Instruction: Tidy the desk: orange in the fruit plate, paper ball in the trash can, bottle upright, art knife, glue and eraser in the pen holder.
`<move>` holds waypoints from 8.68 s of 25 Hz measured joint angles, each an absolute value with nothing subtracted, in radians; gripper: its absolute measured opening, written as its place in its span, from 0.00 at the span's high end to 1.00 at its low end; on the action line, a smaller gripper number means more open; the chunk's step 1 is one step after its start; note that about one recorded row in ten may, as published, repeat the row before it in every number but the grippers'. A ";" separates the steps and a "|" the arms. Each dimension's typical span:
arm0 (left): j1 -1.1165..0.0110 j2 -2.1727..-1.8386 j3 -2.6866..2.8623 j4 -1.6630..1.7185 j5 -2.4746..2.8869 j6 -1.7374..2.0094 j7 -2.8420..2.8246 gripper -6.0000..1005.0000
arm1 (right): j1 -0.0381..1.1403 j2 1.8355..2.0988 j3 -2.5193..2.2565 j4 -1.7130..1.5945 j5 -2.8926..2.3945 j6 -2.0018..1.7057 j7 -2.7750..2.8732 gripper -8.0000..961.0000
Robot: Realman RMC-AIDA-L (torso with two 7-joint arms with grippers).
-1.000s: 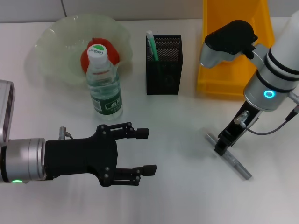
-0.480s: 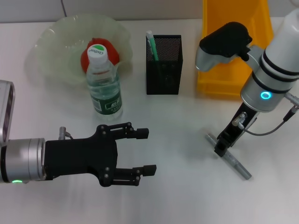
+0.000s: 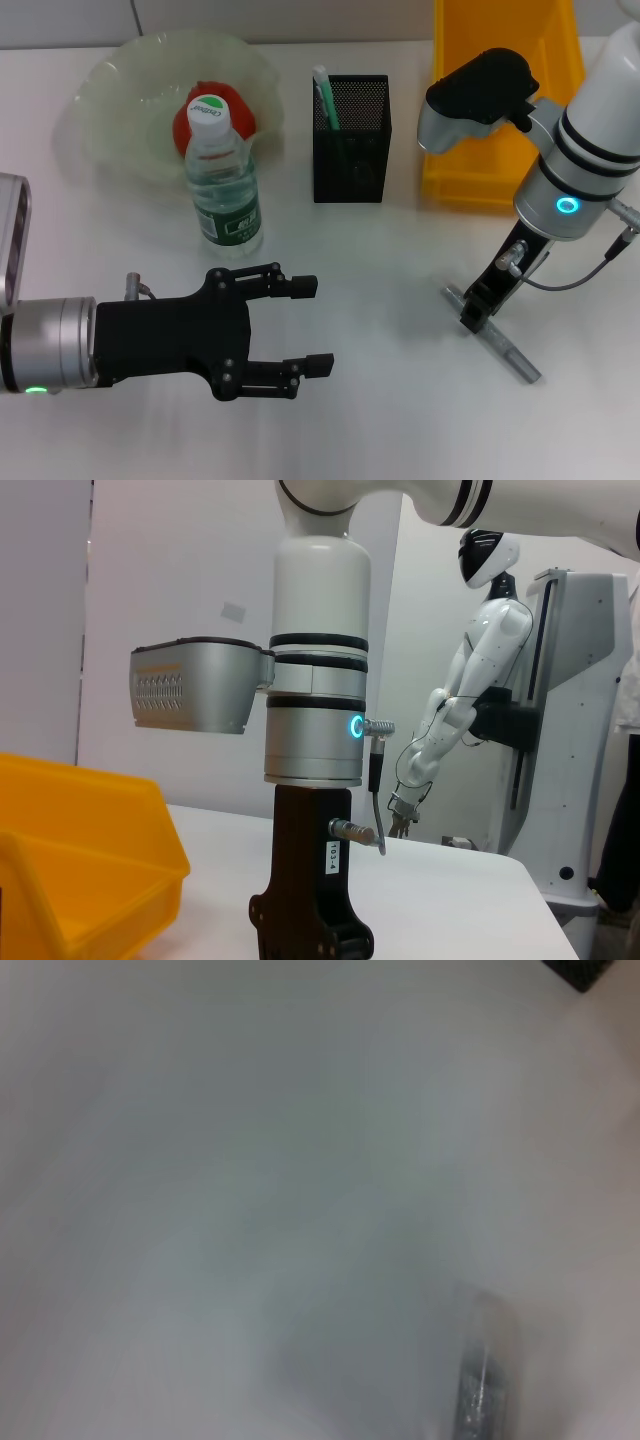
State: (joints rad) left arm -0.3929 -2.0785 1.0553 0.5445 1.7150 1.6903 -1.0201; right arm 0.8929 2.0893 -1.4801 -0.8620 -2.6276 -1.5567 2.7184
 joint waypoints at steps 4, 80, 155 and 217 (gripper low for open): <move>-0.394 -2.079 1.055 0.545 1.715 1.690 -1.020 0.20 | 0.893 2.089 -1.481 -0.860 -2.628 -1.557 2.718 0.68; -0.405 -2.077 1.050 0.543 1.715 1.669 -1.009 0.20 | 0.636 2.088 -1.053 -0.402 -1.216 -1.241 1.003 0.87; -0.293 -2.064 1.060 0.502 1.660 1.708 -0.946 0.20 | 0.397 2.088 -1.080 -0.219 -1.539 -1.719 0.720 0.23; -0.275 -2.058 1.055 0.530 1.658 1.727 -0.977 0.20 | 0.466 2.083 -1.075 -0.179 -1.534 -1.708 0.757 0.23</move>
